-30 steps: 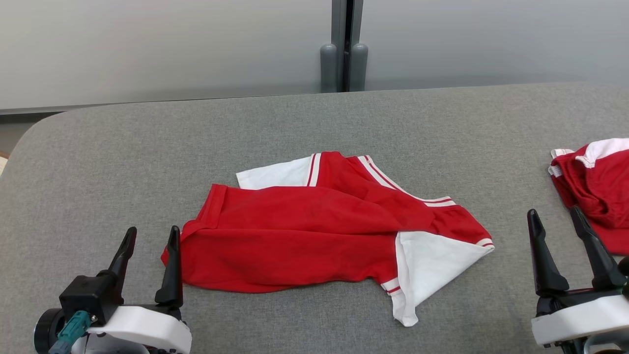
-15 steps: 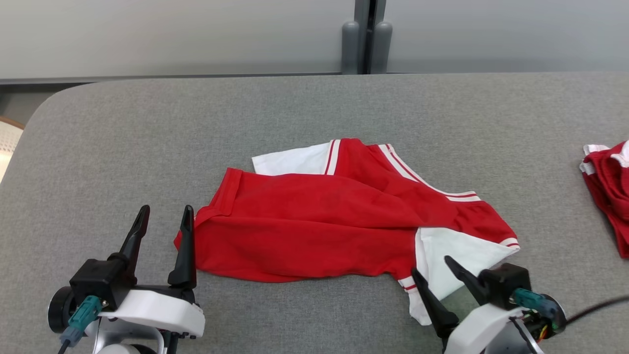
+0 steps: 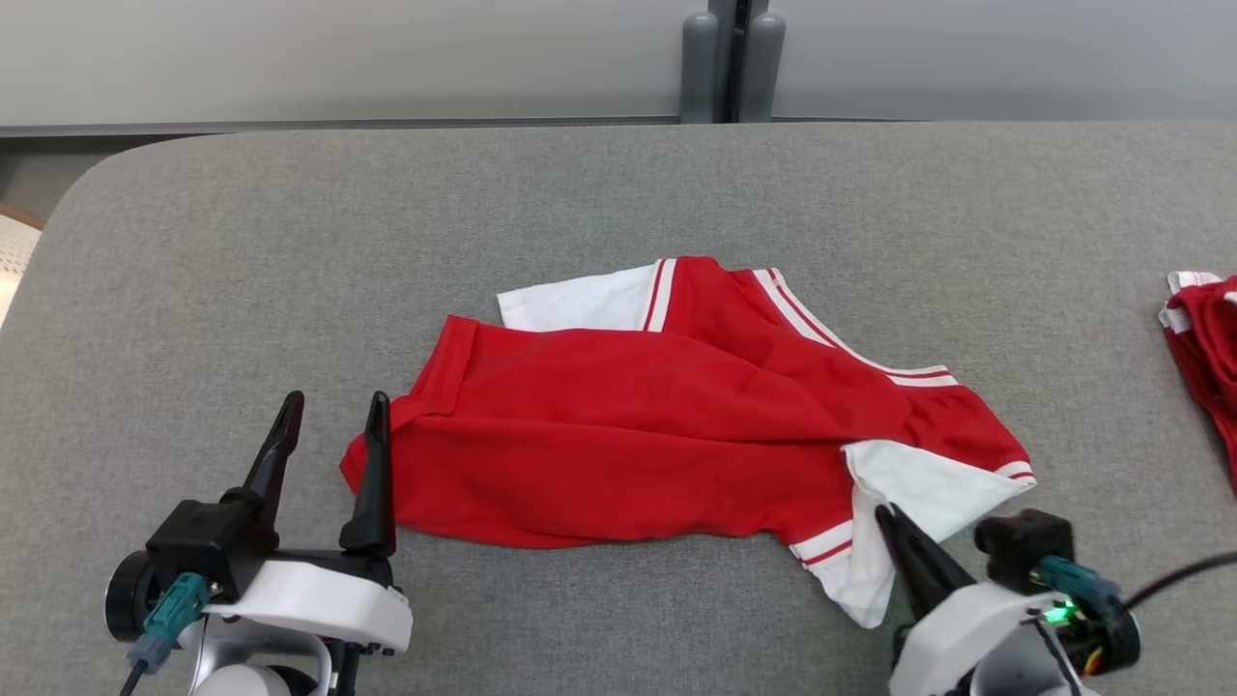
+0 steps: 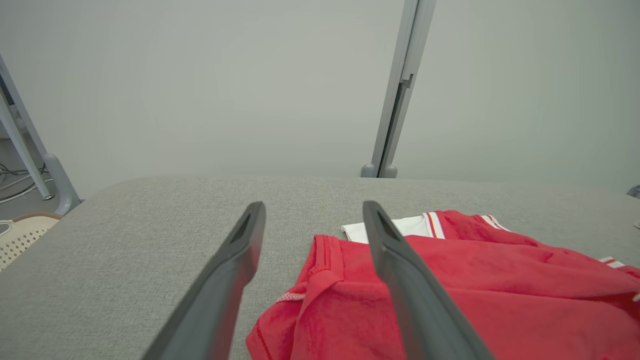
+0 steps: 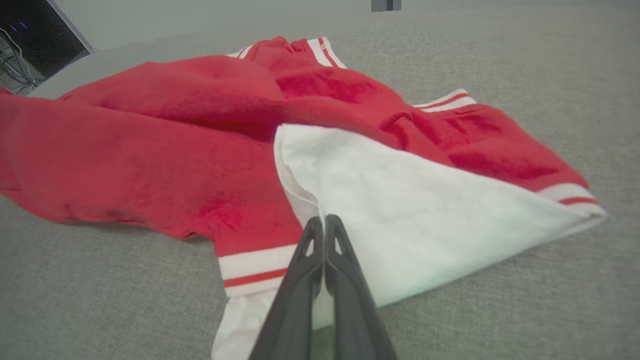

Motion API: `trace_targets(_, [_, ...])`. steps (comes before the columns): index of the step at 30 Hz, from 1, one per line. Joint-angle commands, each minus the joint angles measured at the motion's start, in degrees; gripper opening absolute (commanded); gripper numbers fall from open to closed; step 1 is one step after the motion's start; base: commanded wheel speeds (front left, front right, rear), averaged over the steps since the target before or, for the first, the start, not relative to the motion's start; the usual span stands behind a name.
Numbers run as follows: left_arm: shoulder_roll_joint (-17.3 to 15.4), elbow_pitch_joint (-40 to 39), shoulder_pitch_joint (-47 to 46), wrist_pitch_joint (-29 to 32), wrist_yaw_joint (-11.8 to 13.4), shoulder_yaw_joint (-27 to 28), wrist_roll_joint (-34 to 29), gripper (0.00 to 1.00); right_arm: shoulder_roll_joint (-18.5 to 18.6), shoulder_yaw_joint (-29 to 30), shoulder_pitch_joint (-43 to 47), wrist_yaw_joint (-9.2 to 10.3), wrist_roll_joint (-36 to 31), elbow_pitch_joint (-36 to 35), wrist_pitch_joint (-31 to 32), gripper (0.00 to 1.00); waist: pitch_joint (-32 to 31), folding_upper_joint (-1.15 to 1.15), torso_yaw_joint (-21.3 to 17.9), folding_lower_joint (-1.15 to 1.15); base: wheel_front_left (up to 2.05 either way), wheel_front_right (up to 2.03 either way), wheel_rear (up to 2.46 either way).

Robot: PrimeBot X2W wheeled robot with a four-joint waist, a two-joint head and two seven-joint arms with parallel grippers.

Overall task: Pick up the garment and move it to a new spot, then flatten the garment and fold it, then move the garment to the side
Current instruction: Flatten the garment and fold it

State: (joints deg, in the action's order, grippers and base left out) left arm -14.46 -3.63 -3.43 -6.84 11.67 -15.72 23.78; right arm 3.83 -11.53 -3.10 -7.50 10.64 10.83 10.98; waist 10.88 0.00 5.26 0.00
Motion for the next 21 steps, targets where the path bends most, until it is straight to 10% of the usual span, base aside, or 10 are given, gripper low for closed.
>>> trace_targets(1, [-0.39,-0.16,-0.83,-0.23,0.14,0.09,0.03,1.00,-0.24,1.81,1.43,0.02,1.03,-0.89,-1.00,0.00,0.13,0.00,-0.37,0.00,0.00,0.00,0.00])
trace_targets(7, [-0.76,-0.50,-0.65,0.00,0.49,0.16,-0.02,1.00,-0.84,9.22,6.59,0.01,12.28,-2.35,-2.76,0.00,0.12,0.00,-1.27,0.00,0.00,0.00,0.00])
trace_targets(8, [-0.88,-0.55,-0.50,0.06,0.54,0.21,-0.02,1.00,-0.83,10.36,7.30,0.01,14.45,-1.98,-3.07,0.12,0.07,0.00,-1.46,0.00,0.00,0.00,0.00])
trace_targets(10, [-1.06,-0.67,-0.25,0.18,0.67,0.30,0.02,1.00,-0.82,11.58,8.39,0.01,18.68,-1.15,-3.68,1.00,0.05,0.00,-1.80,0.00,0.00,0.00,0.00])
trace_targets(21, [-1.66,-1.44,0.47,-0.48,2.07,1.38,0.08,1.00,-0.81,16.57,8.05,0.01,15.41,-6.83,-10.99,1.00,0.05,0.00,-2.99,0.00,0.00,0.00,0.00])
